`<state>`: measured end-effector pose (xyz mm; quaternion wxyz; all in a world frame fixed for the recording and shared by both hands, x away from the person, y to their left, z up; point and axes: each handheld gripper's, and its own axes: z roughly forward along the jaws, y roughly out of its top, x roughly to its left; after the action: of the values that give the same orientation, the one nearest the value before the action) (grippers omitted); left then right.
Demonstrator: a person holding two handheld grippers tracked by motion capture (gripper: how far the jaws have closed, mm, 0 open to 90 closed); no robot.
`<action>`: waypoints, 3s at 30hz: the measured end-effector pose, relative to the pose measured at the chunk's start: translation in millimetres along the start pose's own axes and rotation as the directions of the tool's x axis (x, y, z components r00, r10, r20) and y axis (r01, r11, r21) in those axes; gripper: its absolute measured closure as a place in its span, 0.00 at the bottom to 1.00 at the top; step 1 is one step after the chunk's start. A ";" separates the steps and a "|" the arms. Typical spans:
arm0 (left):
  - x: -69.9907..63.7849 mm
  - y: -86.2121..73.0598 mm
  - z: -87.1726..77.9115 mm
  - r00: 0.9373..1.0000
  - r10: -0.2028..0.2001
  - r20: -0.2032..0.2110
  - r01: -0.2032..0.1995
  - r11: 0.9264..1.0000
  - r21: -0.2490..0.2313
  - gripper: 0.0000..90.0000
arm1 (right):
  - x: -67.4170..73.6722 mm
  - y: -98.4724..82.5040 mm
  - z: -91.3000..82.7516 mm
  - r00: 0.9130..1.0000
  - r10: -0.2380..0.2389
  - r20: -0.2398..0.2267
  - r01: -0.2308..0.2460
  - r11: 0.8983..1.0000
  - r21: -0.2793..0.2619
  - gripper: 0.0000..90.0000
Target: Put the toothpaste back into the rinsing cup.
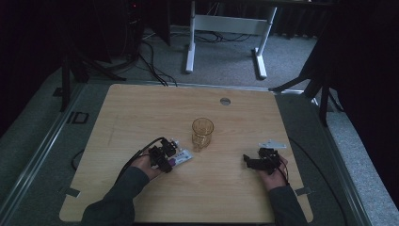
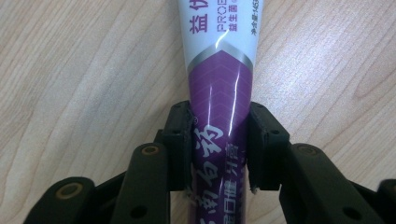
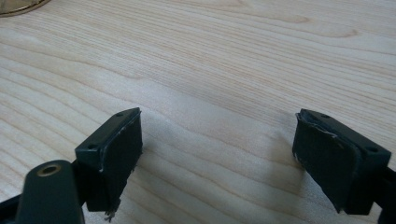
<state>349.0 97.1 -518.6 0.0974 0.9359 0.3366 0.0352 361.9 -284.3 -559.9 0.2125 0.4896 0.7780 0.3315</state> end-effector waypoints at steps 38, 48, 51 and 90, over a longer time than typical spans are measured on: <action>5.3 -6.9 -13.8 0.998 -0.044 -0.038 0.044 0.999 0.004 0.80 | 0.1 0.1 0.0 1.000 0.001 0.000 -0.001 1.000 0.000 0.17; 12.9 -10.7 -20.9 0.994 -0.093 -0.051 0.092 0.995 -0.025 0.80 | 0.0 0.0 0.0 1.000 0.001 0.000 -0.001 1.000 0.000 0.17; 15.6 -12.3 -23.1 0.993 -0.106 -0.058 0.104 0.994 -0.033 0.80 | 0.1 0.0 0.0 1.000 0.001 0.000 -0.001 1.000 0.000 0.17; 29.5 -20.5 -48.3 0.966 -0.248 -0.074 0.229 0.953 -0.197 0.80 | 0.1 0.0 0.0 1.000 0.002 0.000 -0.002 1.000 0.000 0.17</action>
<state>352.6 139.0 -475.5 0.1718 0.8723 0.4467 0.1004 361.8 -284.1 -559.9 0.2121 0.4902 0.7776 0.3316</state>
